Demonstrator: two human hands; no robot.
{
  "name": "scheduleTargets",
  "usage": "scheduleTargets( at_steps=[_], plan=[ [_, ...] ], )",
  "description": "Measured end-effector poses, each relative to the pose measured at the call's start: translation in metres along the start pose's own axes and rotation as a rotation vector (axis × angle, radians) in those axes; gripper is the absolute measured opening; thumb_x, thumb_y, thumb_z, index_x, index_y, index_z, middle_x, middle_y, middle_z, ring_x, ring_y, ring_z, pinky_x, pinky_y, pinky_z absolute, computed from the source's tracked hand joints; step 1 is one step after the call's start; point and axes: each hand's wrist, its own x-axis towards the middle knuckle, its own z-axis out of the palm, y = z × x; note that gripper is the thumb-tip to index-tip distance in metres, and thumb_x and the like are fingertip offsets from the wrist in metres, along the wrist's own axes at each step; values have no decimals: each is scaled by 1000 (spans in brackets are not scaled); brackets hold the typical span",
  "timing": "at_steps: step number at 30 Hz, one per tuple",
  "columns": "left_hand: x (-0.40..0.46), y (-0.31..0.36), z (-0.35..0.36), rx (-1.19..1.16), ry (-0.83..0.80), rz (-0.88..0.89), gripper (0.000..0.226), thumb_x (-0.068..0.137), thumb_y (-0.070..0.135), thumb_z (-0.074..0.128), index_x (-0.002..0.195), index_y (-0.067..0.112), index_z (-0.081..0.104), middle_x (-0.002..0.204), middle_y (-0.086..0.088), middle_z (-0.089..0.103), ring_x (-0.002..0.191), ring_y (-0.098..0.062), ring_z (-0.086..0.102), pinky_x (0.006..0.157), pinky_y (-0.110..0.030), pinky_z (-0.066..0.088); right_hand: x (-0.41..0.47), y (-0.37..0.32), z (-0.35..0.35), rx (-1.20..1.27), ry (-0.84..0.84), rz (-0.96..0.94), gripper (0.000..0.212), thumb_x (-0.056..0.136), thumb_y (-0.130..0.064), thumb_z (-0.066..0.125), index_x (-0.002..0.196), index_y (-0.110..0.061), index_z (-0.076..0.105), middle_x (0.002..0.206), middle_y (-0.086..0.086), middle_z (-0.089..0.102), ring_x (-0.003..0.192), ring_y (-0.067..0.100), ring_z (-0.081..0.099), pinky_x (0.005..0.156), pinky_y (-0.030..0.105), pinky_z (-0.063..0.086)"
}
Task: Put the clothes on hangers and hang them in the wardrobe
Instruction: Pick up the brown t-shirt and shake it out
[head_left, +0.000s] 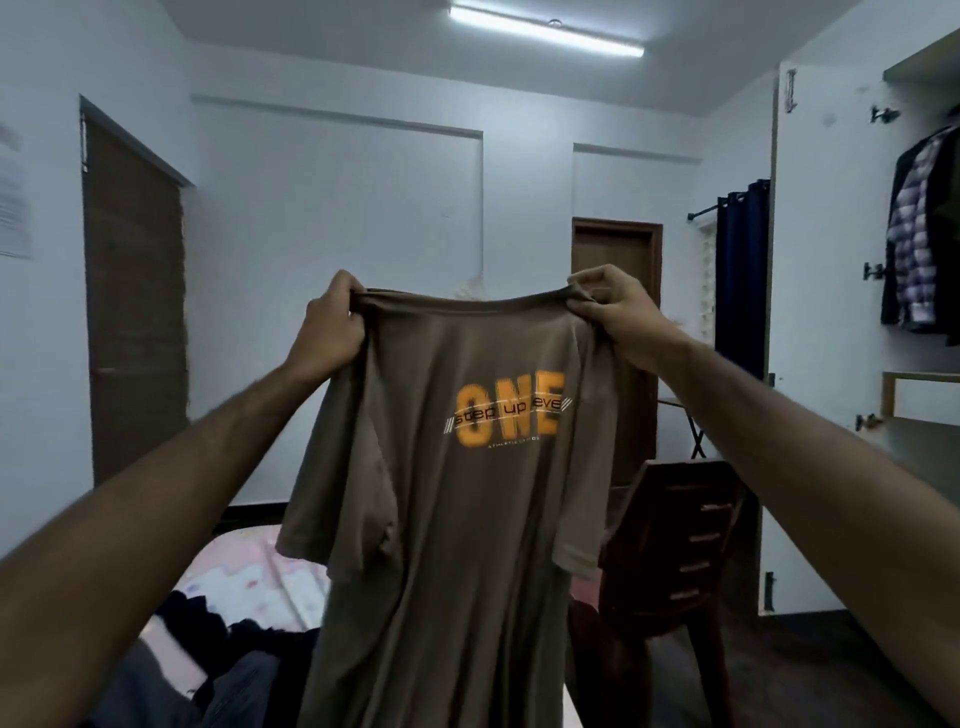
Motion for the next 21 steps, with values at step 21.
scheduleTargets(
  at_steps=[21],
  plan=[
    [-32,-47,-37,-350,-701,-219,47,73,61,77,91,17,75,87,-1,74,77,-10,69,69,-21,56,-21,18,-14,389,-741,214,39,91,-27,68,122,-5,57,93,0,70,77,8,69,67,20,58]
  ],
)
